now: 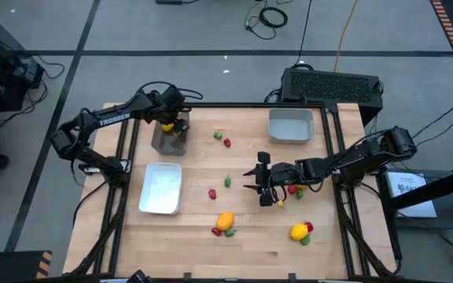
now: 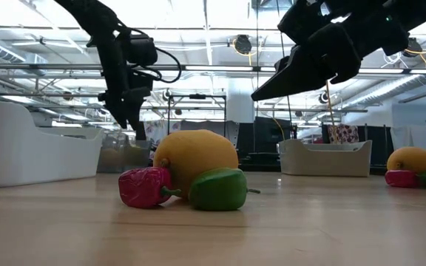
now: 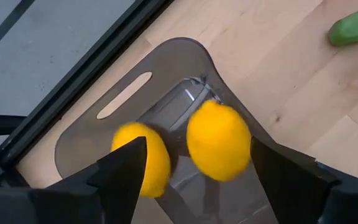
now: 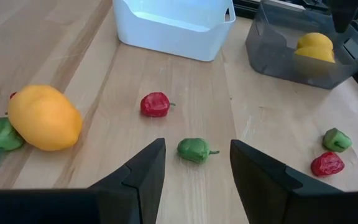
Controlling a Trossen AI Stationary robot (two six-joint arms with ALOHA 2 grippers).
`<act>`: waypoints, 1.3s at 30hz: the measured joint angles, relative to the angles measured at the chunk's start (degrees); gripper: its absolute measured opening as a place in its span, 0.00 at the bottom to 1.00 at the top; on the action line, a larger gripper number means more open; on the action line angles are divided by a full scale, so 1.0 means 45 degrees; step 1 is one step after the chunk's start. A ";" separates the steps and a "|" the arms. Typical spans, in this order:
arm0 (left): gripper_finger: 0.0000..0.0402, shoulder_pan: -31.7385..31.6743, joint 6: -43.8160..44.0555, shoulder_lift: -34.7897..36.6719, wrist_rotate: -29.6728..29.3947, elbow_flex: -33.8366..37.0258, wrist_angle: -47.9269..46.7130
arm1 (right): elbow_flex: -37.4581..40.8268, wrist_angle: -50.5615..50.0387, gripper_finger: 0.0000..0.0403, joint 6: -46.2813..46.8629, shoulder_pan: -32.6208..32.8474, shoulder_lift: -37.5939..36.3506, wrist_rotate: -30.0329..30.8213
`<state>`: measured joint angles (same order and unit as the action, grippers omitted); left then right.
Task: Sort produce into baskets
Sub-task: Put the top left yellow lemon into the black bin, then put the top right yellow lemon into the black bin
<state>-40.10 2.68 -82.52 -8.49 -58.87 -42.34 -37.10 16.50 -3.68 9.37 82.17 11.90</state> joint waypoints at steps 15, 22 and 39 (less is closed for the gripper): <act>0.73 0.0927 0.0009 -0.0004 0.2656 -0.0073 -0.0025 | 0.0000 0.0541 0.42 0.0010 0.0024 0.0000 0.0000; 0.73 0.2858 0.0019 0.0001 0.2836 -0.0080 0.0290 | 0.0000 0.0876 0.42 0.1492 0.0024 0.0000 -0.0012; 0.73 0.9260 -0.0611 0.0010 0.2852 0.0819 0.7279 | -0.2727 -0.6703 0.42 0.4897 0.1473 -0.0219 -0.1733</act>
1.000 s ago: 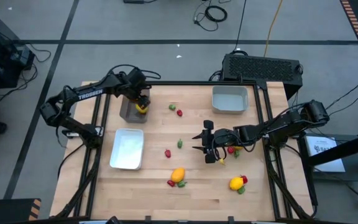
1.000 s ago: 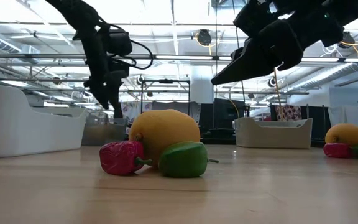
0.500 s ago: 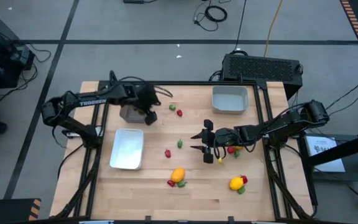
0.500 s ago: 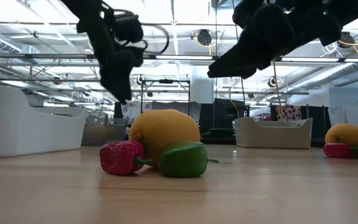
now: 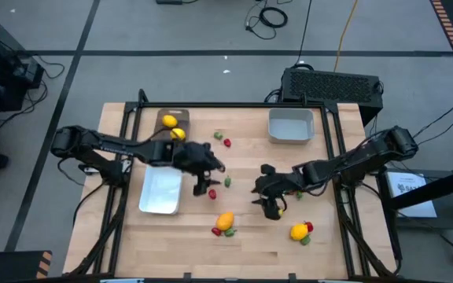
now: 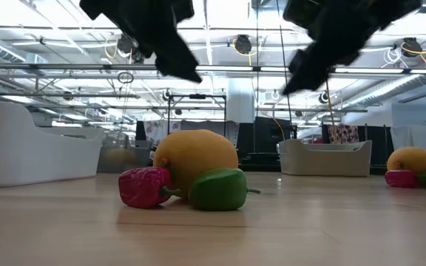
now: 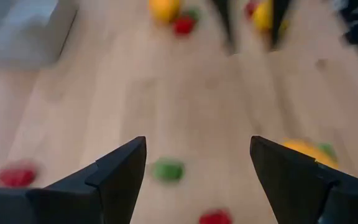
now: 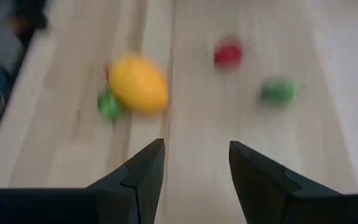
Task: Sort produce into baskets
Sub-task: Put the top right yellow lemon into the black bin
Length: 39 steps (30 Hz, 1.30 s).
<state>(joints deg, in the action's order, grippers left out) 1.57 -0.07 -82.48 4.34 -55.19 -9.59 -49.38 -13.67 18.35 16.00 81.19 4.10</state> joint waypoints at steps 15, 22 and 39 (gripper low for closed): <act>0.73 0.0382 -0.2371 -0.1811 -0.0824 0.1829 0.9899 | -0.3563 -1.4430 0.42 0.4218 0.1877 0.0049 0.0006; 0.73 -0.0396 -0.2768 -0.3214 -0.0730 0.1003 1.0259 | -0.3557 -1.6016 0.42 0.0759 0.2058 0.0053 0.0023; 0.73 -0.1411 -0.2819 -0.3638 -0.0205 0.0233 1.0278 | -0.1465 -1.4714 0.62 -0.3795 0.0430 0.0165 0.1087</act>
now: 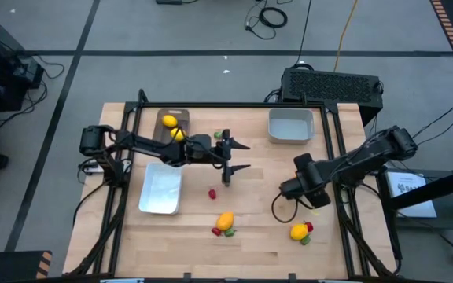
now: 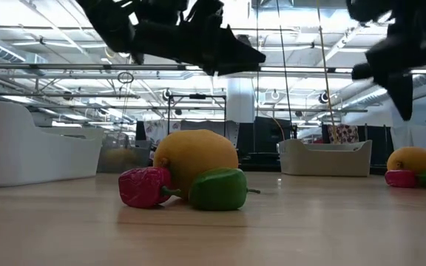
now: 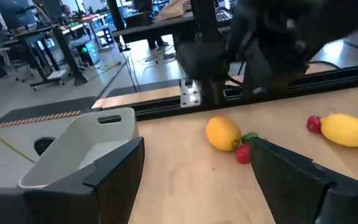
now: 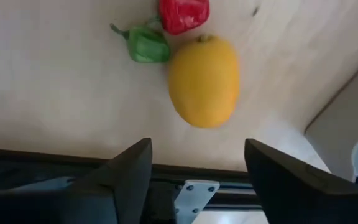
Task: Sort produce into baskets
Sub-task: Put the top right yellow lemon into the black bin
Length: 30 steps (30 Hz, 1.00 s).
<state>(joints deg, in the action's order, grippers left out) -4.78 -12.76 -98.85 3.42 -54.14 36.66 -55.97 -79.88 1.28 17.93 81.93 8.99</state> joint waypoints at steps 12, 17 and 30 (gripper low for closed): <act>0.73 -0.0268 0.0215 0.0005 -0.0013 -0.0217 -0.1062 | 0.1212 0.1194 0.72 -0.1056 -0.1242 0.0005 0.0052; 0.73 -0.0272 0.0371 0.0005 -0.0015 -0.0213 -0.1485 | 0.1308 0.1440 0.72 -0.1226 -0.1788 0.0206 0.0073; 0.73 -0.0337 -0.0131 0.0005 -0.0087 -0.0207 -0.2494 | 0.1669 0.3209 0.72 -0.2290 -0.2576 0.1533 -0.0073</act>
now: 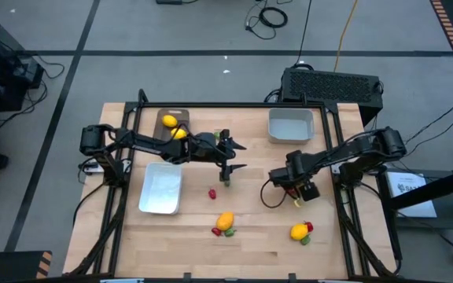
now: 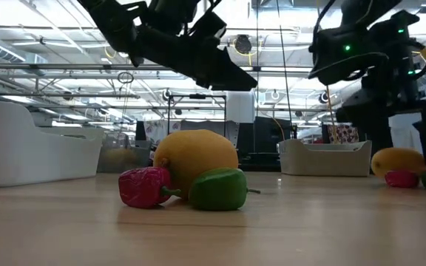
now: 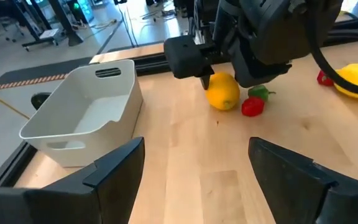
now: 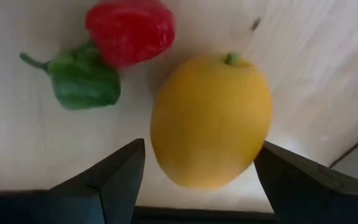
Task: Sort produce into baskets
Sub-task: Put the top right yellow lemon into the black bin
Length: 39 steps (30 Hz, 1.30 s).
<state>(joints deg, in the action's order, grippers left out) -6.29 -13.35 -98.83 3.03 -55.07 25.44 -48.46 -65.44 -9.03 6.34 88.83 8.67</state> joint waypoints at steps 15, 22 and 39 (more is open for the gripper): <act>0.73 -0.0586 0.0076 0.2051 -0.2058 0.0005 -0.4289 | 0.0421 0.1631 0.59 -0.0268 -0.0869 0.0128 -0.0255; 0.73 -0.0520 0.1527 0.3825 -0.4795 0.0042 -0.7329 | 0.0087 0.1594 0.56 -0.0727 -0.1335 0.0133 0.0575; 0.73 -0.0421 0.7065 0.5221 -1.5093 0.0063 -1.3823 | -0.3391 1.0633 0.57 -0.2130 -0.2895 0.0368 0.1671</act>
<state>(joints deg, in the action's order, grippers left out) -8.19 18.45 -75.33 -64.89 -54.78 -36.77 -63.72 -17.59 -18.61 -6.68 90.49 16.19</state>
